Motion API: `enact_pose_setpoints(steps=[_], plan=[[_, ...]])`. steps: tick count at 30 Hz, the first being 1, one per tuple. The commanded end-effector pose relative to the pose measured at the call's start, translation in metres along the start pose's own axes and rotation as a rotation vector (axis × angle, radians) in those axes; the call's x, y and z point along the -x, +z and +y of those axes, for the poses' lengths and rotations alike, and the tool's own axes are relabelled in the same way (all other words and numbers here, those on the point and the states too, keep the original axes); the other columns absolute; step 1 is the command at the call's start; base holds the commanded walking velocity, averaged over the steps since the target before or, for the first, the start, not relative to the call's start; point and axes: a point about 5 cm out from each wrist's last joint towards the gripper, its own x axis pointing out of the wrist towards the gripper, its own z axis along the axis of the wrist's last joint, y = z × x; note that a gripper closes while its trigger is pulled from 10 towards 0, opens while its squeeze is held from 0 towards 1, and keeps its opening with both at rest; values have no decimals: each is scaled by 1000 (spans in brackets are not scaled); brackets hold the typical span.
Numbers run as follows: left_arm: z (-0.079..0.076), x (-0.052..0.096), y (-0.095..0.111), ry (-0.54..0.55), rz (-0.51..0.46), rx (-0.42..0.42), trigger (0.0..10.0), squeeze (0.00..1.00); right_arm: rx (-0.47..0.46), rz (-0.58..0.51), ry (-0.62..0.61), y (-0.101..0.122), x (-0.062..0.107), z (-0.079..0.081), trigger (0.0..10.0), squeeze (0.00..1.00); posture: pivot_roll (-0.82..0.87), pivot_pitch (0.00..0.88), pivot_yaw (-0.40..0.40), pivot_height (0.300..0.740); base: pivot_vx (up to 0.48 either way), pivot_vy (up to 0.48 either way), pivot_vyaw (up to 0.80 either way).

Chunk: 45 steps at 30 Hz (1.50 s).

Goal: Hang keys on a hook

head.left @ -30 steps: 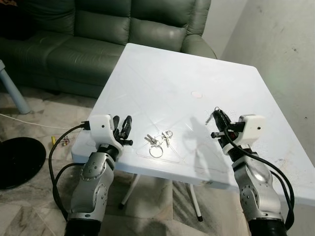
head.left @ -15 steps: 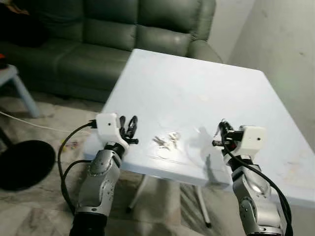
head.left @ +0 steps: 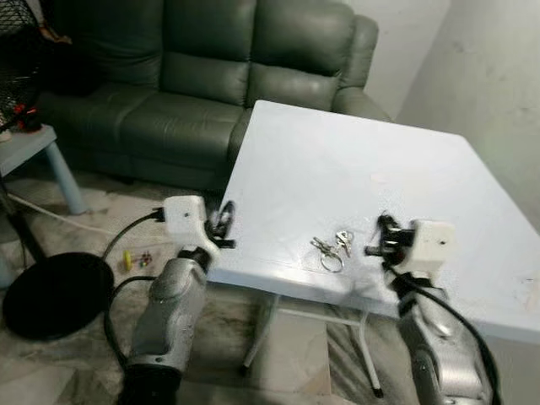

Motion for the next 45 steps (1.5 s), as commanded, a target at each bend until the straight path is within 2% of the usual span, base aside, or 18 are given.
enact_pose_setpoints(steps=[1, 22, 25, 29, 33, 36, 43, 45], plan=[[-13, -3, 0, -39, -2, 15, 10000, 0, 26, -30, -19, 10, 0, -8, 10000, 0, 138, 2, -129, 740, 0, 480, 0], [-13, -6, 0, -11, -6, 34, 10000, 0, 52, -6, 3, 10, 3, -12, 10000, 0, 127, 13, -127, 740, 0, 12, 0], [-12, -15, 0, -6, 16, 58, 10000, 0, 94, 44, -1, 9, -1, -22, 10000, 0, 113, 46, -120, 740, 0, 0, -771], [-12, -22, -2, -8, 55, 28, 10000, 0, 124, 53, 11, 10, -4, -27, 10000, 0, 107, 60, -117, 740, 0, 0, -766], [-11, -24, -4, 11, 69, 1, 10000, 0, 128, 48, 16, 12, -5, -27, 10000, 0, 105, 63, -112, 740, 0, 0, -763], [-14, -24, -1, -5, 44, -32, 10000, 0, 120, 42, 10, 13, -5, -25, 10000, 0, 108, 59, -110, 740, 0, 0, -763], [-13, -24, 0, -6, 40, 9, 10000, 0, 88, 31, -8, 11, -9, -17, 10000, 0, 118, 42, -98, 740, 0, 0, -763], [-13, -23, 0, -10, 38, -18, 10000, 0, 81, 19, -15, 12, -10, -14, 10000, 0, 121, 34, -95, 740, 0, 0, -766]])
